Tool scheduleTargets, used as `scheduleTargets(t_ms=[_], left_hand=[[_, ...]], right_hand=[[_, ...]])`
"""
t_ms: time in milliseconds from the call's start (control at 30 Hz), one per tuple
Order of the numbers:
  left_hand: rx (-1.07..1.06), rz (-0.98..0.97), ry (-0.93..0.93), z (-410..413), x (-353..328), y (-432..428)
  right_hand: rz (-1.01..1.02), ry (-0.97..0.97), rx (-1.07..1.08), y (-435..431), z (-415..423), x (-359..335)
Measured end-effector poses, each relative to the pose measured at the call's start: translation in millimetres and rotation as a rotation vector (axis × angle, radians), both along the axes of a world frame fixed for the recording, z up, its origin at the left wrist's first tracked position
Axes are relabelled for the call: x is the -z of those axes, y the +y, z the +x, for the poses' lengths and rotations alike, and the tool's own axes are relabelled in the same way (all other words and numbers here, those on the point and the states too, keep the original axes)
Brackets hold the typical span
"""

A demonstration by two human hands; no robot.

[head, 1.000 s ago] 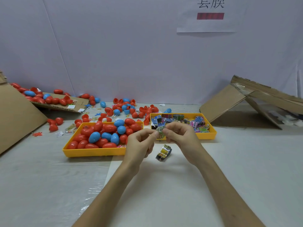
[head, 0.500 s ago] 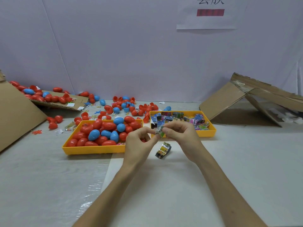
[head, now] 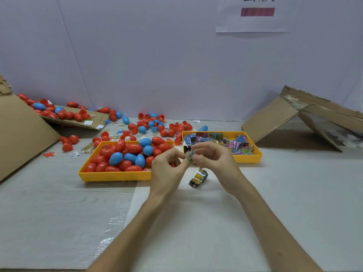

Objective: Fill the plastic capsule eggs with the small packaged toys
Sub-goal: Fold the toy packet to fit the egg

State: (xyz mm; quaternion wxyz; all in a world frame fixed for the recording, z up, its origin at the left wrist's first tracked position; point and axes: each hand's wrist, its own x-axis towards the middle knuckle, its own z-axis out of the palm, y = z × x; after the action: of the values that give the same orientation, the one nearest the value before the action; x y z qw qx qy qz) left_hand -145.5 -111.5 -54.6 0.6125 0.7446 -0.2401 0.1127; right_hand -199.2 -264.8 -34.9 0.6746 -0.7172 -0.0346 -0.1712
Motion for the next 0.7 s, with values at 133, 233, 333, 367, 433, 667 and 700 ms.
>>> scheduleTargets(t_ms=[133,233,333,367,433,667,700], left_hand=[[-0.024,0.026,-0.02,-1.0,0.0,-0.1],[-0.09,0.011,-0.036,-0.7,0.0,-0.1],[-0.142,0.013,-0.036,1.7,1.1,0.8],[-0.151,0.025,-0.037,2.2,1.5,0.7],[-0.149,0.06,-0.036,2.1,2.1,0.0],[-0.145,0.047,-0.026,1.4,0.3,0.7],[-0.144,0.04,-0.035,1.0,-0.1,1.2]], right_hand=[[-0.013,-0.012,0.004,1.4,0.7,1.4],[-0.003,-0.008,0.02,1.1,0.8,1.0],[-0.008,-0.017,0.009,1.5,1.2,1.6],[-0.008,-0.021,0.004,2.3,1.2,1.9],[-0.006,-0.033,-0.007,3.6,1.2,2.4],[0.063,0.041,-0.065,1.5,2.3,3.0],[0.086,0.078,-0.075,1.7,2.8,3.1]])
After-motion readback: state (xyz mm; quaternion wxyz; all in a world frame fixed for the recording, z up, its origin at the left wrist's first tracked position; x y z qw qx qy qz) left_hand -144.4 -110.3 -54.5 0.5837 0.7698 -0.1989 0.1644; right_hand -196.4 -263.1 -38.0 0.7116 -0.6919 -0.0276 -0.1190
